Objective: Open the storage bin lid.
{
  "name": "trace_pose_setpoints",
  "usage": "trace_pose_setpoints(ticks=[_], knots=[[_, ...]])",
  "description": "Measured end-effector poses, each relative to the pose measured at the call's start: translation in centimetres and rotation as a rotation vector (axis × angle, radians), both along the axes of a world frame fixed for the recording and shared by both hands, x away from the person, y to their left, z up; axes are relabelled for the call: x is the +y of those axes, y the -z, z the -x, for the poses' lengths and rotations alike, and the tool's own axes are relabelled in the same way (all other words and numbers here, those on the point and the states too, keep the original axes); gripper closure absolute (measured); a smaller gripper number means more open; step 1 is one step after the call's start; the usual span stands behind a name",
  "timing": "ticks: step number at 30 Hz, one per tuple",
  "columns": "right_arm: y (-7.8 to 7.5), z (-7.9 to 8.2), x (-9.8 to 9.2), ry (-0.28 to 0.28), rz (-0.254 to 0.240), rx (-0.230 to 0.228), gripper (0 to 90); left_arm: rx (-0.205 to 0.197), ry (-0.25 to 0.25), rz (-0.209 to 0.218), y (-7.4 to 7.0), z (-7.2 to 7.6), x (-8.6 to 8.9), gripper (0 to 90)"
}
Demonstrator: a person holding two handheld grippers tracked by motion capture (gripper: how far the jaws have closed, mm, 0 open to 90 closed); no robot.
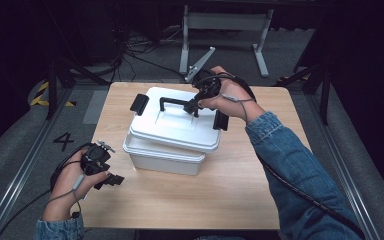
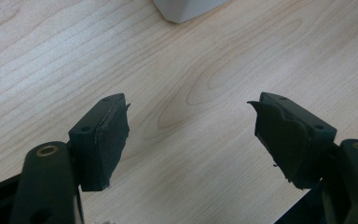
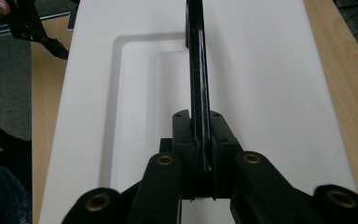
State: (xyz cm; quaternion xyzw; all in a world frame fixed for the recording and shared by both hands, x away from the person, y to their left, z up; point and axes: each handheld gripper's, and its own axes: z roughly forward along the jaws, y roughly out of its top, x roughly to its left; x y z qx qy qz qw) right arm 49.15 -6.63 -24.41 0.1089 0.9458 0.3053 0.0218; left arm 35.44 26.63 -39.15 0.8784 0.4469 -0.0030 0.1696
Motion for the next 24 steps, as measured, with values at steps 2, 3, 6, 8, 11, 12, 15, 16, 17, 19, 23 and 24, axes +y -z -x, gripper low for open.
trace_pose_setpoints(ticks=[2, 3, 6, 8, 11, 12, 15, 16, 17, 19, 23, 24], knots=[[-0.4, 0.1, -0.9, 0.01, -0.005, -0.008, 84.3, 0.001, -0.002, 0.0, 0.0, 0.0, 0.0, 26.8], [-0.6, 0.1, -1.3, 0.013, -0.01, -0.009, 84.3, 0.002, -0.001, 0.0, 0.1, 0.0, 0.0, 26.8], [-1.2, 0.3, -2.7, 0.025, -0.026, -0.014, 84.3, 0.005, 0.001, -0.004, 0.1, 0.0, -0.1, 26.8], [-1.3, 0.3, -3.3, 0.031, -0.027, -0.017, 84.3, -0.003, 0.007, -0.015, 0.1, 0.0, -0.1, 26.8], [-1.5, 0.5, -4.8, 0.051, -0.021, -0.026, 84.3, 0.011, -0.004, -0.004, 0.3, 0.0, -0.1, 26.8], [-1.6, 0.6, -5.1, 0.055, -0.021, -0.025, 84.3, 0.008, 0.005, -0.007, 0.3, 0.0, -0.1, 26.8], [-1.6, 0.7, -6.4, 0.065, -0.029, -0.026, 84.3, 0.018, -0.005, -0.004, 0.4, 0.0, -0.1, 26.8], [-1.7, 0.8, -6.9, 0.07, -0.033, -0.026, 84.3, 0.006, 0.004, -0.015, 0.4, 0.0, -0.1, 26.8], [-1.7, 0.9, -7.7, 0.079, -0.039, -0.023, 84.4, 0.002, 0.008, -0.021, 0.4, -0.1, 0.0, 26.8], [-1.8, 0.9, -8.6, 0.094, -0.04, -0.024, 84.4, 0.01, -0.001, -0.01, 0.4, 0.0, -0.1, 26.8], [-1.6, 1.0, -10.9, 0.127, -0.039, -0.024, 84.3, 0.023, -0.006, -0.007, 0.5, 0.0, -0.2, 26.8], [-1.6, 1.0, -10.9, 0.127, -0.039, -0.024, 84.3, 0.023, -0.006, -0.008, 0.5, 0.0, -0.2, 26.8]])
